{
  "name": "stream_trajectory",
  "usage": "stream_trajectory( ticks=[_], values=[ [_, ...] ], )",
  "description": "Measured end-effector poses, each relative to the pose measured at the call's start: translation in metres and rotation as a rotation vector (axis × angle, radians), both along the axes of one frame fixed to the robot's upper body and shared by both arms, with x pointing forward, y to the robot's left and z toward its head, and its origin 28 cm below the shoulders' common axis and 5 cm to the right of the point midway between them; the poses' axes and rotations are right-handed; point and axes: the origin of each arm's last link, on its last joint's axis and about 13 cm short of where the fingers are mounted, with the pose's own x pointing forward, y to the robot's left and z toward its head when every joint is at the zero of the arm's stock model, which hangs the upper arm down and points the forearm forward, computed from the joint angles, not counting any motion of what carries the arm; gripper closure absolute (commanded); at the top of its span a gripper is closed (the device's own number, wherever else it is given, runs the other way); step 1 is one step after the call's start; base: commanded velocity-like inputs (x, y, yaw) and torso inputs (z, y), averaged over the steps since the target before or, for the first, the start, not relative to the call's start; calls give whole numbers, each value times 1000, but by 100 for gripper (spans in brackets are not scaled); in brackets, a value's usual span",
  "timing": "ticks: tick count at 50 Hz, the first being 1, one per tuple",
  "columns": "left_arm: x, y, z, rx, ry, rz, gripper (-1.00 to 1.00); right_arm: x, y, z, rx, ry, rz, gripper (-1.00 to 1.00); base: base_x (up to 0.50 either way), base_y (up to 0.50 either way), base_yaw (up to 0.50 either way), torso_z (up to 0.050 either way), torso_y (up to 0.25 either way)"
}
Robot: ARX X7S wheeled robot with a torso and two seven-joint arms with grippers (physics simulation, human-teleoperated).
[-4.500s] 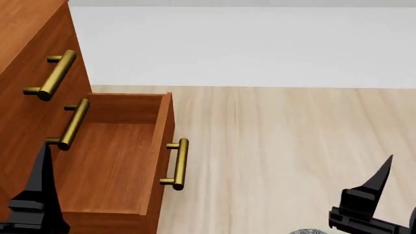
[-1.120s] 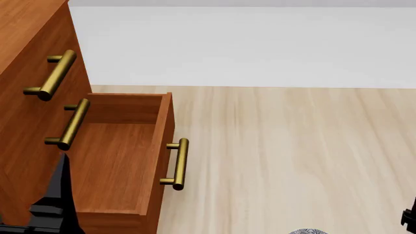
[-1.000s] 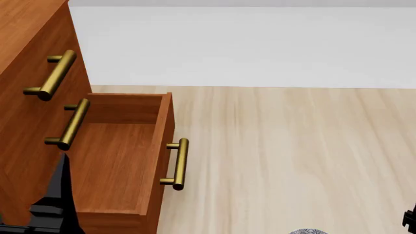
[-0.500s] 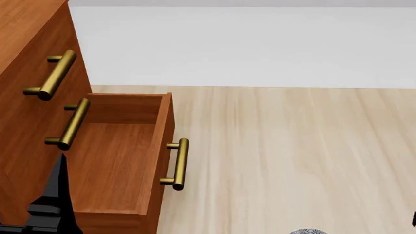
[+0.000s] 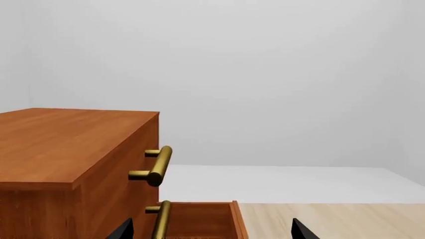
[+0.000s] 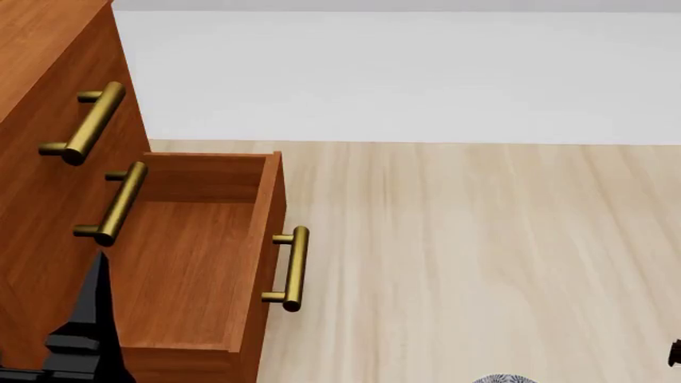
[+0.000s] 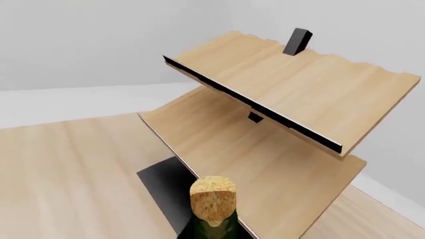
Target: Put the wine bottle in the bottom drawer of the cabinet.
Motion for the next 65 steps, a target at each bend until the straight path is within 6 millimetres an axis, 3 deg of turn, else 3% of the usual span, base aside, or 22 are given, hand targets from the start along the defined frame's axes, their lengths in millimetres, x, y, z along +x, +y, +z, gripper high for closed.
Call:
stream_trajectory(
  ticks=[10,39,65],
  values=[
    [0,0,0,0,1,1,-100,5,9,21,-21,-43,58,100,0,0,0,0,0],
    [0,1,-2,-4,1,5,-100,34,53,116,-101,-184,310,100,0,0,0,0,0],
    [-1,3,-4,-7,8,10,-100,81,104,172,-76,-240,552,100,0,0,0,0,1]
  ],
)
